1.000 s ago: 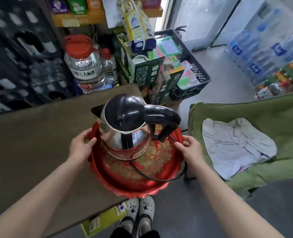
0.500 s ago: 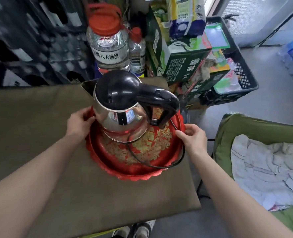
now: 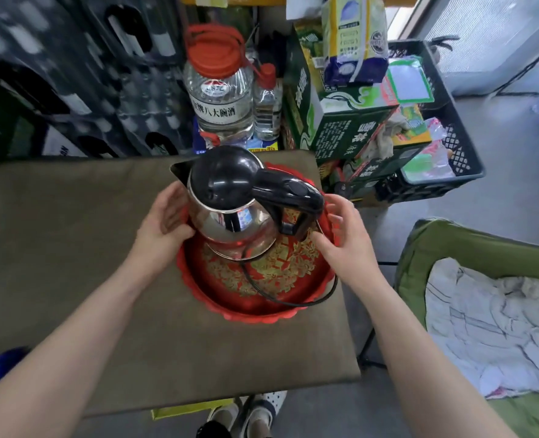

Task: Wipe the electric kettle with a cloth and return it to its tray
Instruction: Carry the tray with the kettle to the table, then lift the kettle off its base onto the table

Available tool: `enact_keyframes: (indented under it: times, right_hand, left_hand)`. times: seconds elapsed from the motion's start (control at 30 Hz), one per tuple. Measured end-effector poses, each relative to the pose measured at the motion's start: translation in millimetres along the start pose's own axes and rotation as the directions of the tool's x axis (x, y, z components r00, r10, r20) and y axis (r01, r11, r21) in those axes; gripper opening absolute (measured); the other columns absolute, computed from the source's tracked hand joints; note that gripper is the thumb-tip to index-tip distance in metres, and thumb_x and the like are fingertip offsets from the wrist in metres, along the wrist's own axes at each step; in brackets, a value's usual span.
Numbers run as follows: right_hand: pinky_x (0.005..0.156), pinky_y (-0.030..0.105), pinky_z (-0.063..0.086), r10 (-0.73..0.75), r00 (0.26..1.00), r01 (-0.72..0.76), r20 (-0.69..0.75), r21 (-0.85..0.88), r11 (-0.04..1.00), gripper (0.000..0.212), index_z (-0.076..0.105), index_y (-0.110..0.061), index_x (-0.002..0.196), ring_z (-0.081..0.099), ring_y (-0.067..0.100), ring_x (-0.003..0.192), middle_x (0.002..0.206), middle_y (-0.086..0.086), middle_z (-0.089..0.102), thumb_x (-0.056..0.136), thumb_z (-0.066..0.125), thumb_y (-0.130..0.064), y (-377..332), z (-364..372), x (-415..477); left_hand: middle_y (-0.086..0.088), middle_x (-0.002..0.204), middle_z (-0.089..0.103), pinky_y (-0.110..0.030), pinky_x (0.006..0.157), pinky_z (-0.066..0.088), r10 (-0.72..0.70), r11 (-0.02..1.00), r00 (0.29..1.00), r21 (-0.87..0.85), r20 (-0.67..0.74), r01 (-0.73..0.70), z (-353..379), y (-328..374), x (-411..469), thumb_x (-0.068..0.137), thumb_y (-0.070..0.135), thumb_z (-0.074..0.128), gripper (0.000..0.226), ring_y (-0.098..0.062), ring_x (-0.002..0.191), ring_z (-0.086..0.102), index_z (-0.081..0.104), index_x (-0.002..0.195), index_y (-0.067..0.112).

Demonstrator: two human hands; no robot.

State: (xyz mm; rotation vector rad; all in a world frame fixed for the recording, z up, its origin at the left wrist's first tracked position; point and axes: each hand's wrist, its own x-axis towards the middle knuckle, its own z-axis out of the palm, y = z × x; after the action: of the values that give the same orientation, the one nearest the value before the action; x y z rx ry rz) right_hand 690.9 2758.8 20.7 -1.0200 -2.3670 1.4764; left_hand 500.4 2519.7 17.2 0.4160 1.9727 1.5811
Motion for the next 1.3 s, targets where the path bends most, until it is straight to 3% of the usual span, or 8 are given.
enact_keyframes:
  times: [0.1,0.17,0.27,0.5,0.7,0.9,1.13,1.3]
  right_hand:
    - [0.102,0.030,0.046,-0.061,0.987,0.055,0.151,0.043,0.998,0.056,0.045,-0.040,0.135,0.055,0.008,0.124,0.131,-0.018,0.059,0.089,0.072,-0.022,-32,-1,1]
    - [0.098,0.032,0.050,-0.046,0.991,0.047,0.129,-0.004,0.999,0.042,0.050,-0.036,0.129,0.060,0.005,0.113,0.118,-0.020,0.065,0.092,0.068,-0.027,-43,-1,3]
    - [0.086,0.029,0.049,-0.032,0.992,0.035,0.118,-0.017,0.999,0.028,0.053,-0.030,0.121,0.063,0.003,0.102,0.106,-0.019,0.067,0.095,0.065,-0.028,-49,-1,0]
    - [0.091,0.036,0.055,-0.092,0.995,0.093,0.034,-0.014,0.996,0.029,0.055,-0.029,0.121,0.067,0.009,0.099,0.104,-0.015,0.068,0.095,0.066,-0.028,-75,-16,-8]
    - [0.083,0.024,0.048,-0.128,0.991,0.128,-0.040,-0.020,0.992,0.027,0.055,-0.029,0.121,0.063,-0.002,0.092,0.102,-0.017,0.068,0.095,0.063,-0.035,-121,-38,-33]
    - [0.070,0.025,0.044,-0.161,0.986,0.158,-0.041,-0.071,0.985,0.026,0.053,-0.031,0.119,0.060,0.004,0.074,0.090,-0.017,0.064,0.096,0.062,-0.039,-165,-42,-67]
    - [0.083,0.037,0.053,-0.209,0.977,0.205,-0.027,-0.112,0.972,0.026,0.052,-0.036,0.117,0.068,0.018,0.090,0.097,-0.009,0.070,0.094,0.062,-0.043,-209,8,-112]
    - [0.083,0.036,0.052,-0.258,0.966,0.253,-0.033,-0.110,0.961,0.026,0.053,-0.032,0.119,0.066,0.013,0.090,0.097,-0.012,0.069,0.095,0.063,-0.038,-250,80,-152]
  left_hand:
    - [0.011,0.144,0.048,-0.021,0.105,0.039,0.005,1.000,0.977,-0.018,0.213,-0.002,1,35,-7,0.065,0.020,0.073,0.088,-0.002,0.132,0.046,0.032,0.141,0.037]
    - [0.019,0.140,0.048,-0.012,0.100,0.039,0.001,1.000,0.964,0.015,0.266,-0.005,2,46,-7,0.066,0.017,0.081,0.090,0.005,0.128,0.046,0.032,0.138,0.039]
    - [0.016,0.139,0.050,-0.013,0.102,0.040,-0.002,0.999,0.973,0.038,0.231,-0.007,0,52,-6,0.070,0.004,0.083,0.091,0.006,0.127,0.048,0.034,0.144,0.028]
    - [0.032,0.123,0.058,-0.015,0.100,0.041,0.045,0.998,0.986,0.031,0.163,-0.050,-3,79,-21,0.059,0.020,0.090,0.084,0.007,0.124,0.050,0.043,0.123,0.048]
    - [0.023,0.127,0.045,0.001,0.085,0.039,0.069,0.997,0.998,0.035,0.010,-0.069,-8,121,-52,0.069,0.013,0.083,0.100,0.014,0.111,0.049,0.025,0.150,0.015]
    - [0.010,0.139,0.051,-0.027,0.105,0.042,0.048,0.999,0.997,0.017,-0.056,-0.047,-35,143,-92,0.057,0.036,0.090,0.109,0.000,0.121,0.053,0.033,0.148,0.022]
    - [0.016,0.131,0.057,-0.029,0.103,0.046,0.056,0.998,0.994,-0.003,-0.095,-0.057,-104,141,-142,0.053,0.039,0.091,0.105,0.002,0.115,0.058,0.039,0.144,0.025]
    - [0.019,0.127,0.057,-0.027,0.104,0.044,0.076,0.997,0.992,0.039,-0.102,-0.072,-187,127,-176,0.058,0.038,0.090,0.101,0.003,0.114,0.057,0.040,0.143,0.025]
